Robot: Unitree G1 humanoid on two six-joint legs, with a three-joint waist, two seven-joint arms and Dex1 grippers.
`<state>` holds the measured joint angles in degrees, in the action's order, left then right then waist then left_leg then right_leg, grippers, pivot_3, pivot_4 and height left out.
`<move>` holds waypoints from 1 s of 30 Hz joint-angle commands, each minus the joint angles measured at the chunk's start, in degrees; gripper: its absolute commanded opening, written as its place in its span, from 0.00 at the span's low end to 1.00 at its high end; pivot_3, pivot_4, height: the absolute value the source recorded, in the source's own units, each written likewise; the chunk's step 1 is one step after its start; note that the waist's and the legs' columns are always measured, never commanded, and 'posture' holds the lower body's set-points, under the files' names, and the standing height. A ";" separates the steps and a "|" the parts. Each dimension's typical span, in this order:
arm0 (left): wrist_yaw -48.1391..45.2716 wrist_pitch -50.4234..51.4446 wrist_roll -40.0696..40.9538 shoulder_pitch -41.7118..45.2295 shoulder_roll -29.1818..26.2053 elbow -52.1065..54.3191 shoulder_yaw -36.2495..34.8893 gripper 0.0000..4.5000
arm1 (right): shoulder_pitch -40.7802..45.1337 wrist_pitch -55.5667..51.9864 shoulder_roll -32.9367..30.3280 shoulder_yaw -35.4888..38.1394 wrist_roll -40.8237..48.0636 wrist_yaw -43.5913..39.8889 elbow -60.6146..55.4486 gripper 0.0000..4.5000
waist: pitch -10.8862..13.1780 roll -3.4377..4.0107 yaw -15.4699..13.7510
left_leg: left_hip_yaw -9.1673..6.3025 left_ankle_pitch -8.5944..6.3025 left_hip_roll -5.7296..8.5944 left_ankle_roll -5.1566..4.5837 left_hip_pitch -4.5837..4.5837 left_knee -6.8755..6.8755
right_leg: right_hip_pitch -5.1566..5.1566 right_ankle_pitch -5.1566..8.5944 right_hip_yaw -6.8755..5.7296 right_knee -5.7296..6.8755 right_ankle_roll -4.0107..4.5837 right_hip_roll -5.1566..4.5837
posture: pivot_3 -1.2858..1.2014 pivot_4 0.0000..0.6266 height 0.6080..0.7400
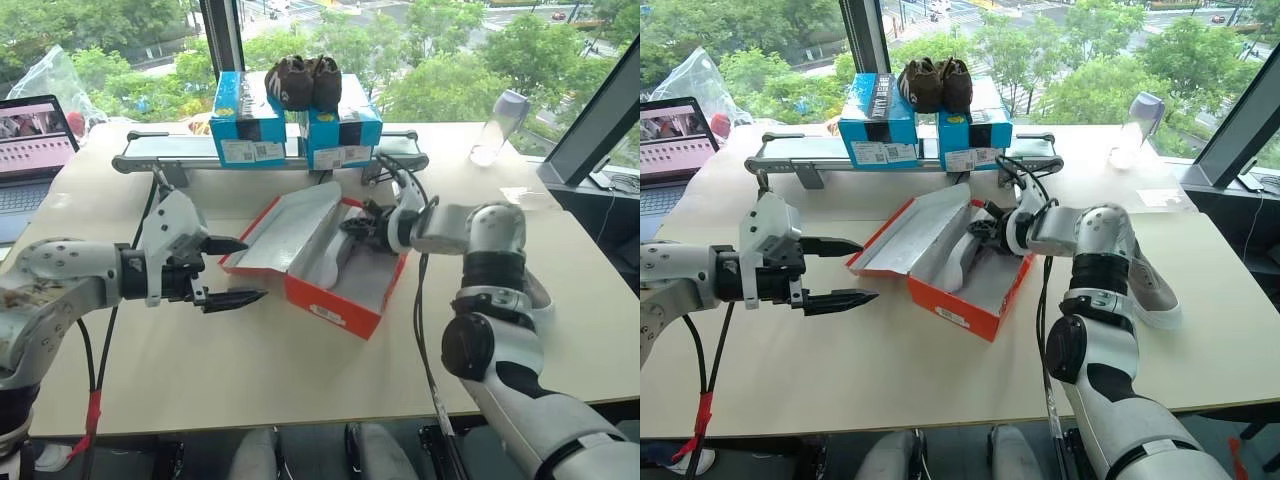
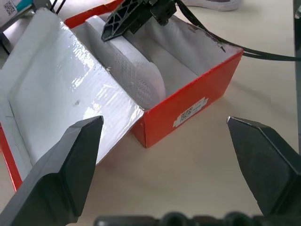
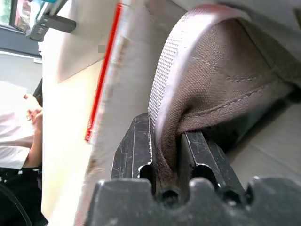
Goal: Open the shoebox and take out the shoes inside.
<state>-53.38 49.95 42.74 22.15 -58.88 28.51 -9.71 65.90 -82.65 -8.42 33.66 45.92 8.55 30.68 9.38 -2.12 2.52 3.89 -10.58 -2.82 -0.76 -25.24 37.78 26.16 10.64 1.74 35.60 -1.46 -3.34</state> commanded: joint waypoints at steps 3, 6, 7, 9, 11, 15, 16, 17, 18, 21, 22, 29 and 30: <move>-0.82 -1.91 -0.95 1.75 0.27 -0.30 1.24 1.00 | 6.72 -8.76 0.18 8.30 3.72 3.64 -6.57 0.05 | 0.00 0.01 0.00 | 0.00 0.00 -0.01 0.00 -0.06 -0.07 | 0.01 -0.01 -0.01 -0.16 0.00 0.00 | 0.52 0.24 1.00; -1.30 -2.39 -1.01 2.38 0.56 -0.79 1.81 1.00 | 9.01 -9.85 -2.73 9.45 7.55 5.46 -7.03 0.05 | 0.01 0.01 -0.03 | -0.01 0.00 -0.01 0.00 -0.13 -0.12 | 0.01 -0.03 -0.04 -0.28 0.00 0.00 | 0.52 0.24 1.00; -1.39 -2.37 -0.83 2.68 0.76 -0.91 1.82 1.00 | 9.50 -9.85 -4.48 9.05 8.71 5.71 -7.31 0.05 | 0.01 0.01 -0.08 | -0.01 0.00 -0.01 0.00 -0.16 -0.13 | 0.01 -0.04 -0.05 -0.35 -0.02 0.00 | 0.52 0.24 1.00; -1.62 -2.29 -0.44 3.32 1.13 -1.17 1.60 1.00 | 10.26 -9.85 -8.68 7.33 10.32 5.47 -7.87 0.05 | 0.03 0.04 -0.25 | -0.05 0.00 0.01 0.00 -0.28 -0.12 | 0.01 -0.07 -0.10 -0.49 -0.08 -0.01 | 0.52 0.24 1.00; -1.96 -2.08 0.44 4.41 1.52 -1.81 1.00 1.00 | 11.28 -9.85 -14.73 4.58 10.67 4.06 -7.94 0.05 | 0.05 0.05 -0.45 | -0.06 0.00 0.05 0.00 -0.33 -0.12 | 0.00 -0.09 -0.09 -0.59 -0.12 -0.06 | 0.52 0.24 1.00; -2.42 -1.88 1.86 6.80 2.04 -3.17 -0.07 1.00 | 11.10 -9.85 -28.84 -5.49 9.36 -3.55 -10.69 0.05 | 0.11 0.09 -0.67 | -0.08 -0.01 0.17 -0.01 -0.56 -0.12 | 0.10 -0.11 -0.07 -0.71 -0.12 -0.12 | 0.52 0.24 1.00; -2.41 -1.64 2.35 7.36 2.23 -3.34 -0.33 1.00 | 10.24 -9.85 -32.09 -8.85 8.65 -6.06 -12.46 0.05 | 0.13 0.12 -0.61 | -0.07 -0.03 0.17 -0.04 -0.56 -0.13 | 0.11 -0.10 -0.05 -0.71 -0.12 -0.12 | 0.52 0.24 1.00; -2.42 -1.51 2.74 7.91 2.43 -3.52 -0.51 1.00 | 9.46 -9.85 -34.92 -11.89 7.95 -8.65 -14.11 0.05 | 0.13 0.13 -0.57 | -0.07 -0.06 0.17 -0.07 -0.56 -0.15 | 0.12 -0.08 -0.04 -0.71 -0.09 -0.11 | 0.52 0.24 1.00; -2.37 -1.35 3.09 8.39 2.57 -3.64 -0.62 1.00 | 8.70 -9.84 -37.36 -14.50 7.53 -11.13 -15.55 0.05 | 0.13 0.13 -0.48 | -0.07 -0.06 0.16 -0.08 -0.55 -0.19 | 0.13 -0.07 -0.03 -0.70 -0.07 -0.10 | 0.52 0.24 1.00; -2.01 -0.94 4.48 10.09 3.30 -3.96 -0.89 1.00 | 5.37 -8.53 -44.42 -22.17 5.63 -18.79 -20.00 0.05 | 0.14 0.12 0.09 | 0.01 -0.06 0.16 -0.07 -0.30 -0.44 | 0.10 0.00 0.13 -0.69 -0.07 -0.05 | 0.52 0.24 1.00; -1.83 -0.77 4.90 10.64 3.57 -4.09 -0.98 1.00 | 3.85 -7.30 -46.85 -25.17 4.44 -21.28 -21.64 0.05 | 0.14 0.12 0.12 | 0.05 -0.06 0.16 -0.08 -0.21 -0.50 | 0.10 0.02 0.23 -0.63 -0.09 -0.03 | 0.52 0.24 1.00; 0.01 0.50 8.80 13.44 5.34 -3.98 -2.00 1.00 | -6.35 -0.55 -55.78 -37.83 -4.01 -32.36 -27.67 0.05 | 0.15 0.14 -0.02 | 0.29 -0.05 0.16 -0.08 -0.01 -0.46 | 0.10 0.02 0.55 -0.55 -0.24 0.01 | 0.52 0.24 1.00; 0.23 0.66 9.22 13.67 5.51 -3.96 -2.10 1.00 | -7.65 0.22 -56.42 -39.37 -5.12 -33.65 -28.62 0.05 | 0.15 0.14 -0.03 | 0.31 -0.05 0.18 -0.08 -0.01 -0.46 | 0.10 0.01 0.58 -0.56 -0.26 -0.01 | 0.52 0.24 1.00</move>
<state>-53.86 50.34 50.44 34.22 -53.55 23.92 -10.07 58.91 -85.67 -62.66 -4.12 43.72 -22.52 5.41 9.53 -1.98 2.48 4.21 -10.63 -2.65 -0.84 -25.24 37.34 26.26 10.64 2.32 35.05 -1.73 -3.35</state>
